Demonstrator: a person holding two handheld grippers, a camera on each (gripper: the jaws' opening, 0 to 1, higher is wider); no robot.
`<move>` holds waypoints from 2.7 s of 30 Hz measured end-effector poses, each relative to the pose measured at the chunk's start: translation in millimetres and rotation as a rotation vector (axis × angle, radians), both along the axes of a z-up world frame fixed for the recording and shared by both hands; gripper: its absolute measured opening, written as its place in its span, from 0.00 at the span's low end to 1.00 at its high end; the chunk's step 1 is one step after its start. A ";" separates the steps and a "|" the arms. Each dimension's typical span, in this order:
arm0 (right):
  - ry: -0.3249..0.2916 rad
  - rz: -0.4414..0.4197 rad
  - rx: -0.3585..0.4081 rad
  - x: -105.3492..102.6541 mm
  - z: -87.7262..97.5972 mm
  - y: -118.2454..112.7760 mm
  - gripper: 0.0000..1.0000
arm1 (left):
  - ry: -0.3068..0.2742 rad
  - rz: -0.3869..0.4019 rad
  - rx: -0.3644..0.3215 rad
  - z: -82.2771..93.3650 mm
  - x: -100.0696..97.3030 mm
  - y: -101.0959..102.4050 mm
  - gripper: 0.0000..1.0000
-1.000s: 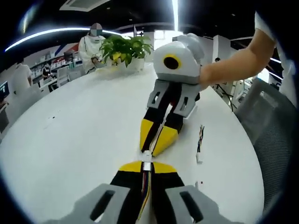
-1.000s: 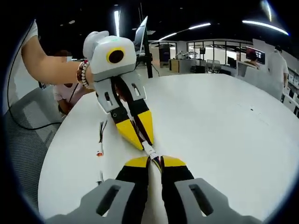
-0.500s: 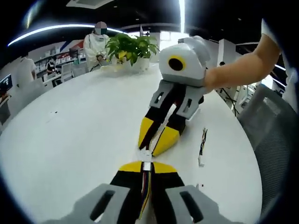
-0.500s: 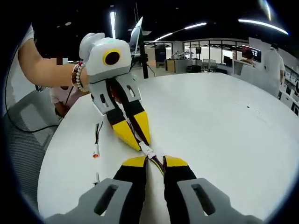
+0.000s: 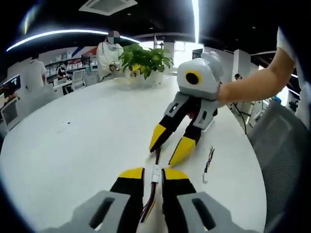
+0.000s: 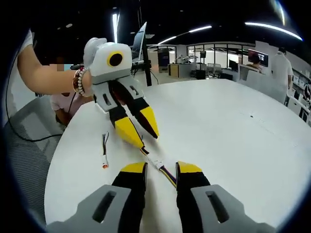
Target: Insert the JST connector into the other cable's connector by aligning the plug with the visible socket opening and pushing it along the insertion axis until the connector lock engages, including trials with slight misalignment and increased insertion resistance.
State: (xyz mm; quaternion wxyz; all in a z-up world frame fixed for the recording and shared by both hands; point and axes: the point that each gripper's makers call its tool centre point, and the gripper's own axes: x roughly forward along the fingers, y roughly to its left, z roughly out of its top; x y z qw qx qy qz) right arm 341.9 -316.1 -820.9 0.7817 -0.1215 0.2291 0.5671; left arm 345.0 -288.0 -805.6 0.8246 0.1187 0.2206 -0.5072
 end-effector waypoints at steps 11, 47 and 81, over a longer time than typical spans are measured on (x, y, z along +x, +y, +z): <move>-0.032 -0.015 0.029 -30.1 26.1 -7.0 0.21 | 0.000 0.023 -0.031 19.6 -39.3 2.2 0.14; -0.010 0.073 -0.080 -90.2 -27.8 -8.6 0.11 | 0.056 0.093 0.056 -41.0 -84.5 20.4 0.15; -0.124 0.236 -0.130 -111.8 -5.6 8.3 0.01 | -0.097 -0.109 0.190 -23.3 -105.8 5.7 0.00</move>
